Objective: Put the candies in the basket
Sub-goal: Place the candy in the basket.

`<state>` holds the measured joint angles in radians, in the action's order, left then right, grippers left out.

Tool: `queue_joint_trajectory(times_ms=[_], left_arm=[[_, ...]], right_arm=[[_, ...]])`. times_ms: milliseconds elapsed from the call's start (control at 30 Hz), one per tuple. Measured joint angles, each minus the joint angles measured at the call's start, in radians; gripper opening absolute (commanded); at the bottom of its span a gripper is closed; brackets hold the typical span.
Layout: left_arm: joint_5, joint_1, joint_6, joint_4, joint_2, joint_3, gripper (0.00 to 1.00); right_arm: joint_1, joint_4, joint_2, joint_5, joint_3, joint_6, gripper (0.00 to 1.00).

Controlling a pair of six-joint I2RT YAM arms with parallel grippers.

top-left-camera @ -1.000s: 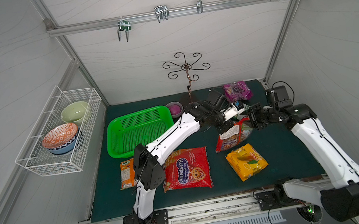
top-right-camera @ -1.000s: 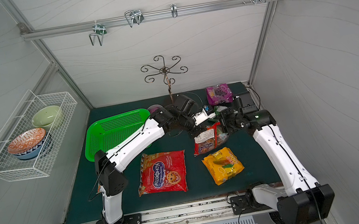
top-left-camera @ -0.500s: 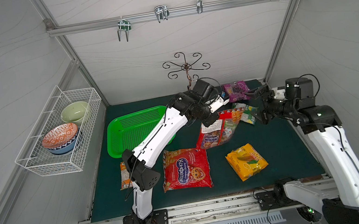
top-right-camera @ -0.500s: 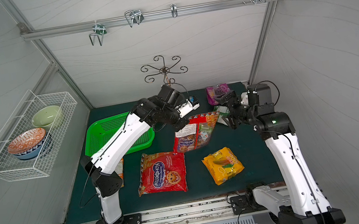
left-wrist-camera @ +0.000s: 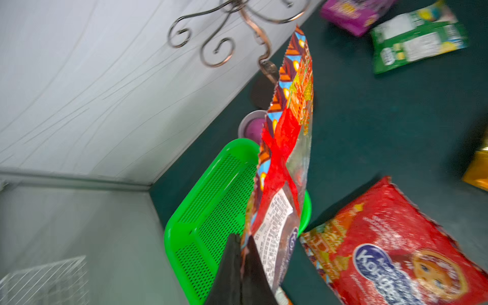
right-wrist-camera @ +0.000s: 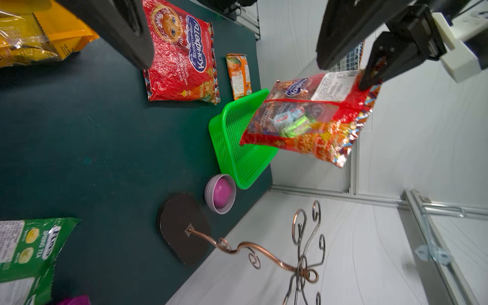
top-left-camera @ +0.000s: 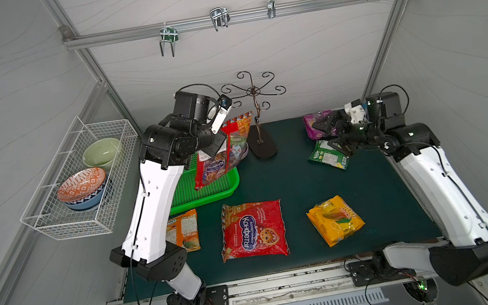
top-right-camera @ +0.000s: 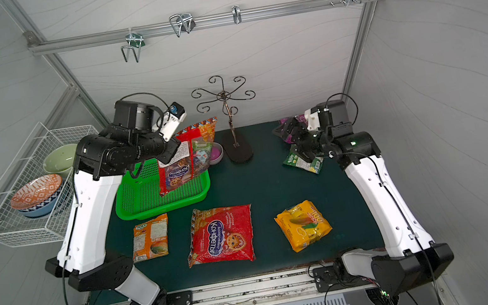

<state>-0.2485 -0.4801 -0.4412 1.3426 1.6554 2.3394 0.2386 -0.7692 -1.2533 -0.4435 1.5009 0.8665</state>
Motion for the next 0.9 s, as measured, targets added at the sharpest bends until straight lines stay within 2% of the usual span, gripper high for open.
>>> queue_joint_trajectory(times_ms=[300,500,700,900], left_arm=[[-0.055,0.245,0.011,-0.023,-0.004,-0.047,0.0],[-0.075,0.331,0.003,-0.12,-0.05,-0.202,0.0],[-0.087,0.436,0.009,-0.256,-0.086,-0.425,0.0],[-0.089,0.505,0.051,-0.32,-0.074,-0.542,0.0]], right_arm=[[0.071,0.008,-0.076,-0.029,0.0,-0.053,0.99],[0.078,0.009,-0.092,-0.034,0.0,-0.066,0.99],[0.078,0.011,-0.093,-0.034,-0.001,-0.074,0.99],[0.078,0.014,-0.111,-0.045,-0.016,-0.073,0.99]])
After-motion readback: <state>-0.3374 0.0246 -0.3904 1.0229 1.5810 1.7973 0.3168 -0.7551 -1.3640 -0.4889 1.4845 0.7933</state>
